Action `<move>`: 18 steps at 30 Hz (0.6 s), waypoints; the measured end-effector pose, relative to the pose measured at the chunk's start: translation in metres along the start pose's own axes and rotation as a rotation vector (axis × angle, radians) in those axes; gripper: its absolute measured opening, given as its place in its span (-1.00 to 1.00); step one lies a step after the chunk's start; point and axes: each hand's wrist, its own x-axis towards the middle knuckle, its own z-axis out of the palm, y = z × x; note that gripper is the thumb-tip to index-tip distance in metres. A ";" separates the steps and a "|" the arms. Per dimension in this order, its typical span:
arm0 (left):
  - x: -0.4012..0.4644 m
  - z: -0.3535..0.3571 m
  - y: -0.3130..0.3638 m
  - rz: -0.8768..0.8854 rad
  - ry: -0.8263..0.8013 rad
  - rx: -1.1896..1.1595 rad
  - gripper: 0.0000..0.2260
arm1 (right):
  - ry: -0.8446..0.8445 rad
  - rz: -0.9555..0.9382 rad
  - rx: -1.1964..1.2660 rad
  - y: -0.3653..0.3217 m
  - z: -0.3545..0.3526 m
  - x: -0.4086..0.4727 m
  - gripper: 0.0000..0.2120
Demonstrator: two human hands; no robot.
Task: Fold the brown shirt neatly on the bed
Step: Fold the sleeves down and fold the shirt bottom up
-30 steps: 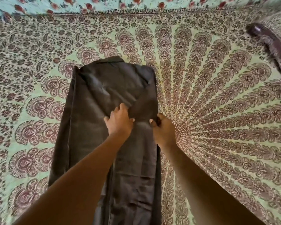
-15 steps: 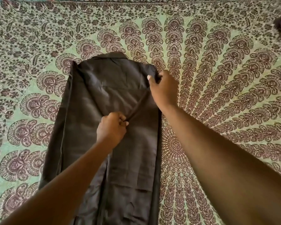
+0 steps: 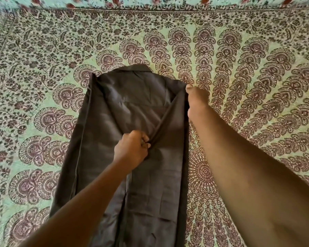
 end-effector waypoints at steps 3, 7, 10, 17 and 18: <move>0.001 0.000 0.000 0.020 -0.006 0.038 -0.91 | 0.063 0.076 0.041 -0.006 0.000 0.007 -0.63; 0.004 -0.001 0.001 0.006 -0.016 0.008 -0.90 | 0.052 -0.053 -0.236 -0.014 0.006 0.018 -0.49; 0.005 -0.001 0.000 0.006 -0.023 0.005 -0.89 | 0.062 -0.082 -0.290 -0.018 0.006 0.028 -0.52; 0.011 -0.005 -0.007 0.108 -0.093 0.016 -0.88 | 0.133 -0.018 -0.223 -0.016 0.004 0.046 -0.48; 0.014 -0.006 -0.008 0.110 -0.105 0.008 -0.88 | 0.147 -0.019 -0.217 -0.015 0.004 0.046 -0.47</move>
